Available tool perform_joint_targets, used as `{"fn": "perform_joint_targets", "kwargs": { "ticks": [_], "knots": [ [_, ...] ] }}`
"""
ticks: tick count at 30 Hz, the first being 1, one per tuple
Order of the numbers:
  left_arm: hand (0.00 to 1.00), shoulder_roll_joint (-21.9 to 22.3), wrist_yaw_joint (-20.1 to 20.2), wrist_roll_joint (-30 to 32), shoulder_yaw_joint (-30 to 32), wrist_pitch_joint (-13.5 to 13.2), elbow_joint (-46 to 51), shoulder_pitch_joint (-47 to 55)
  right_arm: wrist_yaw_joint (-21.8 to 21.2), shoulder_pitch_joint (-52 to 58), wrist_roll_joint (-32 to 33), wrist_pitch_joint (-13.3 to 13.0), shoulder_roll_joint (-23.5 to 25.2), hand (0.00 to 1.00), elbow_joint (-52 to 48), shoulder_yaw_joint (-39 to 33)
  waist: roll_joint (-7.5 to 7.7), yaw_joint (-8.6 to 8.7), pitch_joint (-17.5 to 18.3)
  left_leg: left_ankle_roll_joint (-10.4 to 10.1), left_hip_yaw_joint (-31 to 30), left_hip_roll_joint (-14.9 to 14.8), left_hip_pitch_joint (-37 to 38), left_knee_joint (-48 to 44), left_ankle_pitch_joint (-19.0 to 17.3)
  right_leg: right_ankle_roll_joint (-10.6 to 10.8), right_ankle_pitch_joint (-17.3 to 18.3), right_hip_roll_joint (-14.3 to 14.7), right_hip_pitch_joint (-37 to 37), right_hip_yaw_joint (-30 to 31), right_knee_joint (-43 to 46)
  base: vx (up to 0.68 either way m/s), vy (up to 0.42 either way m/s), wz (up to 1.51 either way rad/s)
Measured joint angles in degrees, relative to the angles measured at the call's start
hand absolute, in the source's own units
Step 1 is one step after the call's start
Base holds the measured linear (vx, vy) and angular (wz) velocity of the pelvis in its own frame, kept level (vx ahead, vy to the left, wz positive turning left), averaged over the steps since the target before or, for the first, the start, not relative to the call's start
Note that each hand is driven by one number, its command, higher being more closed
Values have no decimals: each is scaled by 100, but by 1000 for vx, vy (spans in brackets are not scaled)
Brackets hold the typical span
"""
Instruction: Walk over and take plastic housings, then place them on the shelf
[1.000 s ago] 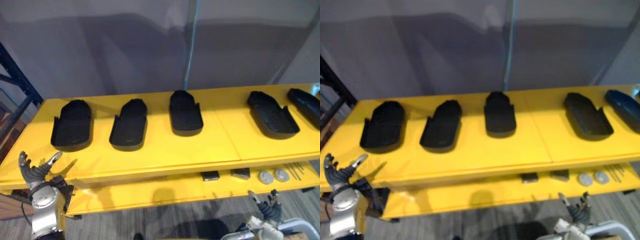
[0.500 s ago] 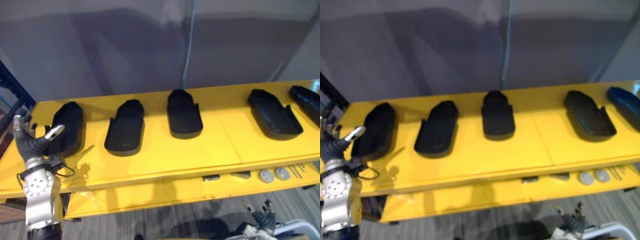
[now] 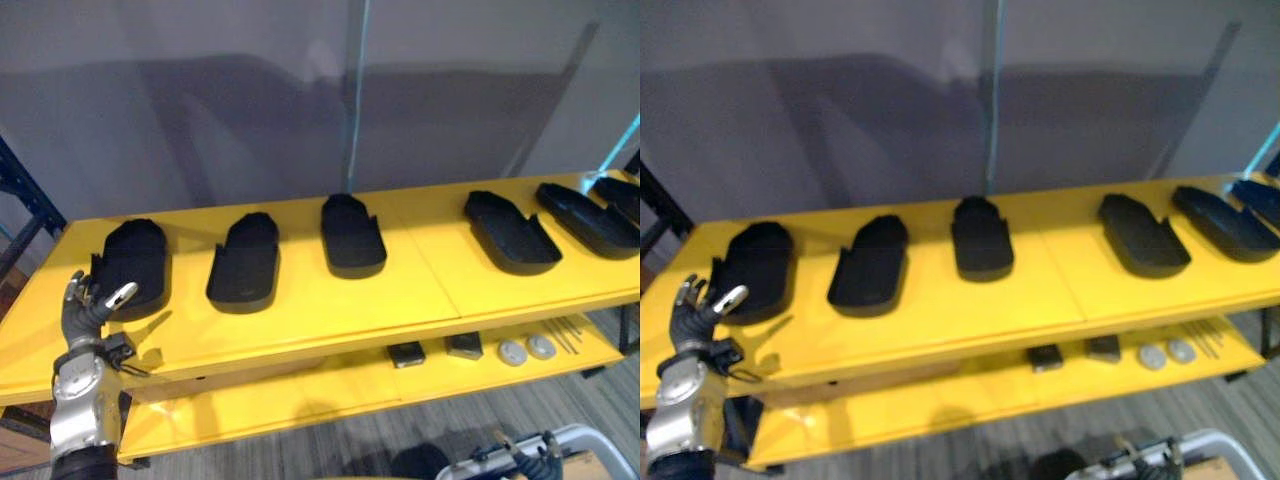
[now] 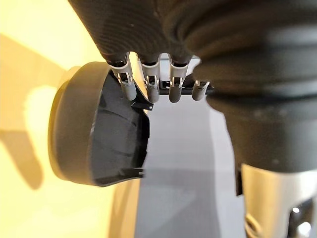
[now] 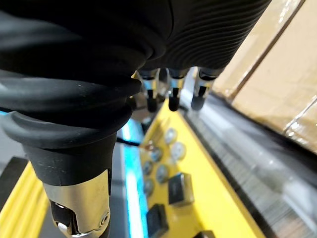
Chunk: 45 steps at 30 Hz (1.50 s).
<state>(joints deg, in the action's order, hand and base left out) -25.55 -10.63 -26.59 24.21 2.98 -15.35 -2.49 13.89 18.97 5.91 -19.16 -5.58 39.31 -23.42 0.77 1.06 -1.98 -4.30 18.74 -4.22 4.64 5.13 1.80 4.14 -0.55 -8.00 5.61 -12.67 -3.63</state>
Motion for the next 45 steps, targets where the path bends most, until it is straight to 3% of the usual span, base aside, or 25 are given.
{"fn": "perform_joint_targets", "kwargs": {
  "ticks": [8, 14, 18, 32, 39, 45],
  "knots": [
    [0, -10, -117, -6, -12, 9, -401, -354, -3, -85, 7, 7, 10, 0, 107, -18, -47, 2, -33, -48, 85, -11, 36, -7, -44, 45, -45, 11, 39, -1, 0, 106, -2, -3],
    [0, -326, -176, -16, -31, 92, -627, -556, -4, -166, 11, 7, 9, 0, 159, -14, -66, 28, -39, -49, 253, -21, 140, -13, -43, 36, -40, 18, 65, 18, 27, 42, -9, -9],
    [0, -382, -236, -53, -30, 111, -898, -676, -5, -171, 12, 7, 9, 0, 160, -14, -107, 133, -78, -45, 244, -23, 135, -5, -46, 23, -26, 13, 23, 15, 104, -47, 4, -1],
    [0, -384, -851, -28, 182, 307, -1148, -679, -4, -9, 11, 96, 8, 0, 244, -30, -99, 123, -145, -65, 193, -14, 33, -2, -66, 56, 49, -11, -74, -15, 176, -40, -2, 1],
    [0, -816, -942, 11, 214, 286, -1188, -937, -3, -267, 15, 162, -41, 0, 281, -275, -69, 96, -619, -30, 107, -6, -281, -55, -44, 75, 46, -16, -433, -16, 328, 53, 4, 6],
    [0, -1006, -963, -10, 203, 90, -1255, -1518, 38, -725, 285, 147, -187, 0, 276, -356, -10, 92, -1258, 122, -1, -170, -970, -1201, -515, -17, 107, -65, -837, 135, 832, -4, 16, 3]
  ]
}}
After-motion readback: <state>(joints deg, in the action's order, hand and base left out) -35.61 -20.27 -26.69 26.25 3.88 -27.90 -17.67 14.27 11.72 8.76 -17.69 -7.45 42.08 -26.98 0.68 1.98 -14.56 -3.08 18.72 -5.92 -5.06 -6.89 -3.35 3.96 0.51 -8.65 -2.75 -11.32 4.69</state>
